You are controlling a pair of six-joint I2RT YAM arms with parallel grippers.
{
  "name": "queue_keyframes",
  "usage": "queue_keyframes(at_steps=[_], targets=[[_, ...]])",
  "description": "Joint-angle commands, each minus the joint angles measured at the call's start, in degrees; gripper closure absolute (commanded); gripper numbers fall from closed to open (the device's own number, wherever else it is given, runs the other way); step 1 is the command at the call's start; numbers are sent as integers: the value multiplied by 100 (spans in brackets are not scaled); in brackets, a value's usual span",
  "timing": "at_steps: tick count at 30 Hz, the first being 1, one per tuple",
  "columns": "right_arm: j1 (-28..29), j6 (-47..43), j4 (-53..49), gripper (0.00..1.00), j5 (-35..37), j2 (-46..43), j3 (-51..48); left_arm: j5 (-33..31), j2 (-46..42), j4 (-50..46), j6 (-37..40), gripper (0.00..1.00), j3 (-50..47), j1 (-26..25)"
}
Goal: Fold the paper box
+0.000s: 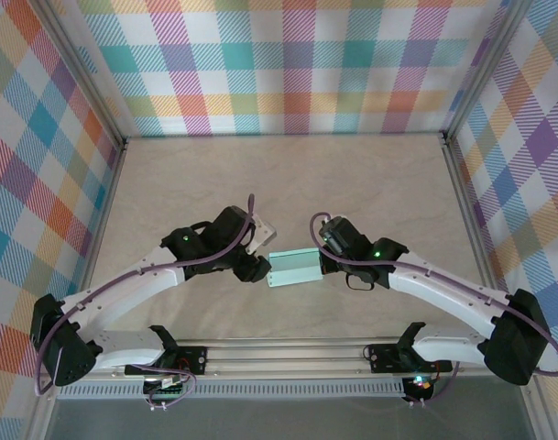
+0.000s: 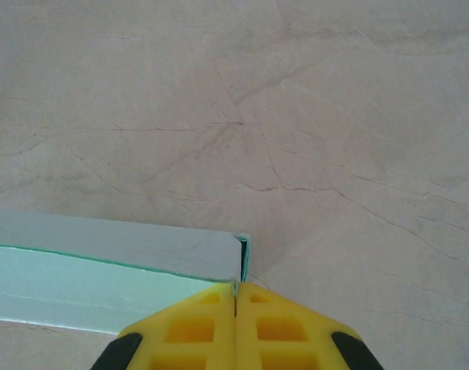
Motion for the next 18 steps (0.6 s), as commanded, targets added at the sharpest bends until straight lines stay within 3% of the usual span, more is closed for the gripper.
queue_keyframes(at_steps=[1, 11, 15, 18], targets=[[44, 162, -355, 100, 117, 64, 102, -152, 257, -316, -464, 42, 383, -176], [63, 132, -480, 100, 126, 125, 235, 50, 1011, -618, -658, 74, 953, -237], [59, 119, -461, 100, 108, 143, 234, -125, 1115, -671, -643, 73, 971, -241], [60, 113, -436, 100, 79, 147, 240, -221, 1092, -629, -654, 79, 951, -233]])
